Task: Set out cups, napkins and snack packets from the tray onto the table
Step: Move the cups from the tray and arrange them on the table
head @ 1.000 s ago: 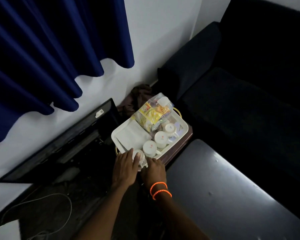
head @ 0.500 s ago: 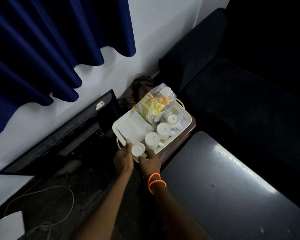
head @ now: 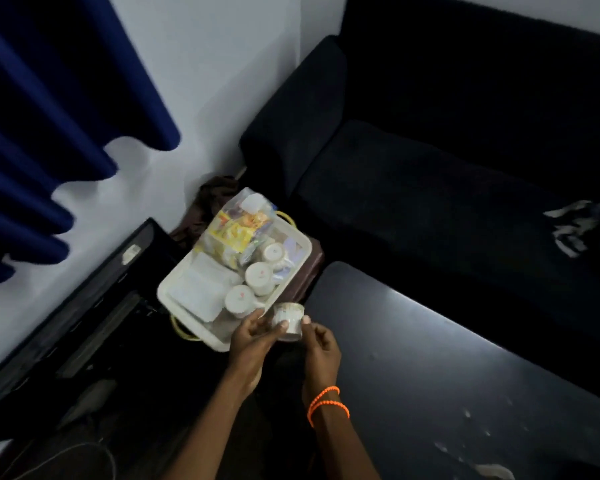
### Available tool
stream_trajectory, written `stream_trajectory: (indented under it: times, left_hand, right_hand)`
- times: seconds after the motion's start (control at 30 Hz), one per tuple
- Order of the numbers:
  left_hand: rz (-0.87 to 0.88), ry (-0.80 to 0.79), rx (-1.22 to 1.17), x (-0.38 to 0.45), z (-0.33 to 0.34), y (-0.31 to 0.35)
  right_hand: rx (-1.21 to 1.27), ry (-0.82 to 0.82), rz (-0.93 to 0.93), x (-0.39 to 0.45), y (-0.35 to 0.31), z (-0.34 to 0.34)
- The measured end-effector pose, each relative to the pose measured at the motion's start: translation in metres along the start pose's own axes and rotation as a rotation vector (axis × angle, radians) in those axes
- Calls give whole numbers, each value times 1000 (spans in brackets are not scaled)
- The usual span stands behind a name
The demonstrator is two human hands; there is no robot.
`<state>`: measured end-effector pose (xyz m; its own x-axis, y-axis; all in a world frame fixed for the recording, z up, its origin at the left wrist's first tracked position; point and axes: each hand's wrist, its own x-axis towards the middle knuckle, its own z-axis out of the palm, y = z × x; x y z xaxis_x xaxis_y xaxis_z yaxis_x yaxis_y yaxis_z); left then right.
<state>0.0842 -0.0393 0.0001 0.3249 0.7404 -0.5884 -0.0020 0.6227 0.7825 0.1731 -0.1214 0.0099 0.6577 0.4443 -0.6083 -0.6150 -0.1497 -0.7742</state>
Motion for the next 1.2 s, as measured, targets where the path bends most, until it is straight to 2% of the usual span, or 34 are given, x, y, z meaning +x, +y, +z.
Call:
stream_trajectory:
  times: [0.1, 0.2, 0.3, 0.43, 0.53, 0.73, 0.97, 1.1, 1.2]
  left_hand:
    - [-60, -320, 138, 1, 43, -15]
    - [-106, -478, 290, 0, 88, -37]
    - [-62, -615, 543, -2, 137, -65]
    - [55, -766, 789, -13, 195, -113]
    - [59, -874, 893, -24, 232, -159]
    - [-39, -951, 977, -41, 273, -227]
    - [-124, -952, 903, -42, 281, -263]
    - [-52, -909, 888, -38, 265, -269]
    - [-4, -814, 904, -35, 233, -259]
  right_hand:
    - [36, 18, -19, 19, -20, -51]
    - [35, 24, -35, 32, -34, -112]
    - [-85, 36, -69, 42, -34, -178]
    - [-114, 249, -67, 39, -21, -245]
    - [-118, 430, -66, 41, -4, -289]
    - [-254, 643, -72, 48, 18, -345]
    - [-322, 721, -106, 59, 34, -369]
    - [-298, 777, -107, 61, 38, -367]
    - [-205, 888, 5, 52, 44, -360]
